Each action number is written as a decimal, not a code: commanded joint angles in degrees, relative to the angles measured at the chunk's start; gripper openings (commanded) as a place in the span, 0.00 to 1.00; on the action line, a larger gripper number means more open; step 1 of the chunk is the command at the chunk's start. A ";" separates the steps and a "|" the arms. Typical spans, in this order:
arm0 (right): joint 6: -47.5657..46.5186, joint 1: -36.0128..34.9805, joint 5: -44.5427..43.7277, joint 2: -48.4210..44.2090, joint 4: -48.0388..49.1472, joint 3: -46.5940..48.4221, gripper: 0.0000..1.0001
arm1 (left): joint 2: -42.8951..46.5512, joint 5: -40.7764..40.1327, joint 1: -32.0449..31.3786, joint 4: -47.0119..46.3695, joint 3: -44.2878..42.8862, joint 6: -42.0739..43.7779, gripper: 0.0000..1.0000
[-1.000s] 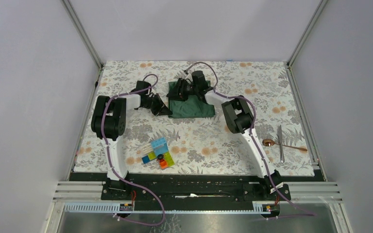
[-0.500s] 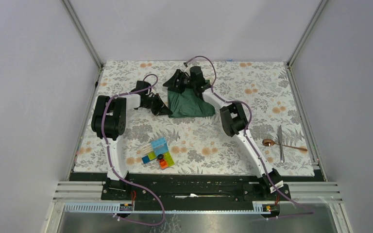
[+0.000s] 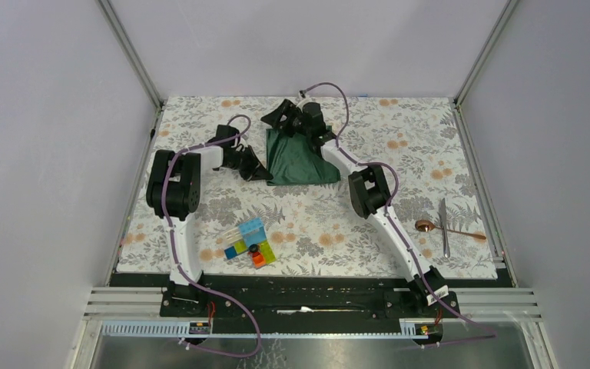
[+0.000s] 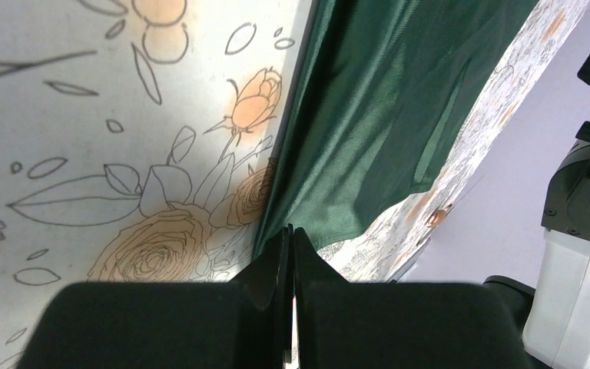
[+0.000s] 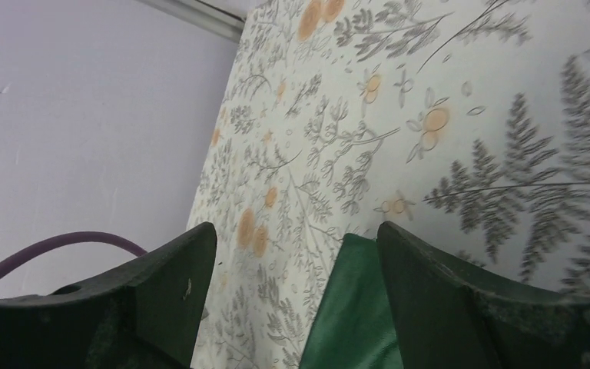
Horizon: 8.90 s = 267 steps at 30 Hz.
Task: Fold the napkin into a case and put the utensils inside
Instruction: Smooth out the square-folded napkin at the center of the board, then pick up the top corner of the square-folded napkin from the folded napkin, then fold the top corner of the square-folded napkin into a folded napkin.
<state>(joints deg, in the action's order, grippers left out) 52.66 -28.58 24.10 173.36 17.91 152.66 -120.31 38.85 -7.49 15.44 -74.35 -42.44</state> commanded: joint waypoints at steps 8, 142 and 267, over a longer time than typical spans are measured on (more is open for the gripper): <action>-18.21 5.98 2.20 -28.31 -18.53 -17.43 0.95 | 3.94 3.02 0.28 -2.22 -7.67 -2.57 0.39; -15.54 17.95 13.24 -59.88 -21.10 -86.55 0.56 | 2.45 -3.42 -0.29 8.83 -0.09 11.50 0.21; -1.19 3.64 17.72 -15.16 2.77 -25.57 0.00 | 0.26 -4.13 -1.74 10.95 -1.16 13.10 0.16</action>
<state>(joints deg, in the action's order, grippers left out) 48.40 -24.01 41.67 155.63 16.01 120.60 -118.26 37.52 -9.37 26.46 -74.65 -31.29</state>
